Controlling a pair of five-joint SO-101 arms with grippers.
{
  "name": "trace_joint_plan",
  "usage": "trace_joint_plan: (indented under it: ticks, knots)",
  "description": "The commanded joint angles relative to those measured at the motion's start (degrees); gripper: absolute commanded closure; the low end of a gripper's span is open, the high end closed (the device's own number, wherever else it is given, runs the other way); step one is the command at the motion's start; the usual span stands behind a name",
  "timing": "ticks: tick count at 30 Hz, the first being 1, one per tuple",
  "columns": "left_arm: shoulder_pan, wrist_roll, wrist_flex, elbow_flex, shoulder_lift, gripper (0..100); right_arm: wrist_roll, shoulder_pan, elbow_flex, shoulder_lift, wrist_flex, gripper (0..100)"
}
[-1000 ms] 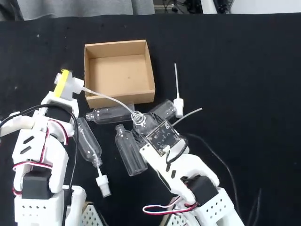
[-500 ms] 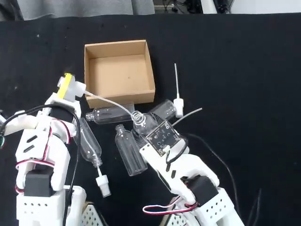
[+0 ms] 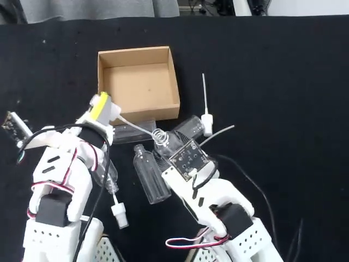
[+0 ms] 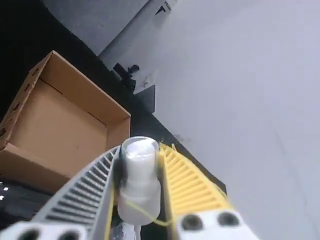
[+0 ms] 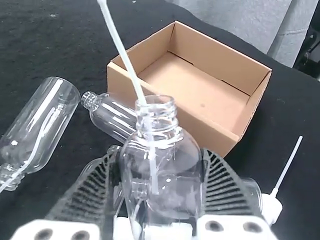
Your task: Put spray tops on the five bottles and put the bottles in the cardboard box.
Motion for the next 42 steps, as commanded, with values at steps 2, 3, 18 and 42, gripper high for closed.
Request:
trace_joint_plan:
  ticks: [2, 3, 18, 42]
  knots:
    - [0.7, -1.0, -1.0, -0.7, -0.7, 97, 0.6, -0.6, -0.2, -0.7, -1.7, 88.5]
    - [0.7, -1.0, -0.9, -0.6, -0.7, 97, 0.6, -0.6, -0.2, -0.7, -1.7, 88.5]
    - [14.6, -6.5, -1.3, 3.7, -0.7, 97, 0.7, -0.7, -0.6, -0.7, -1.2, 88.5]
    - [17.9, -17.7, -10.7, 12.4, -0.6, 97, 4.7, -0.7, -0.8, -0.7, 0.6, 94.3]
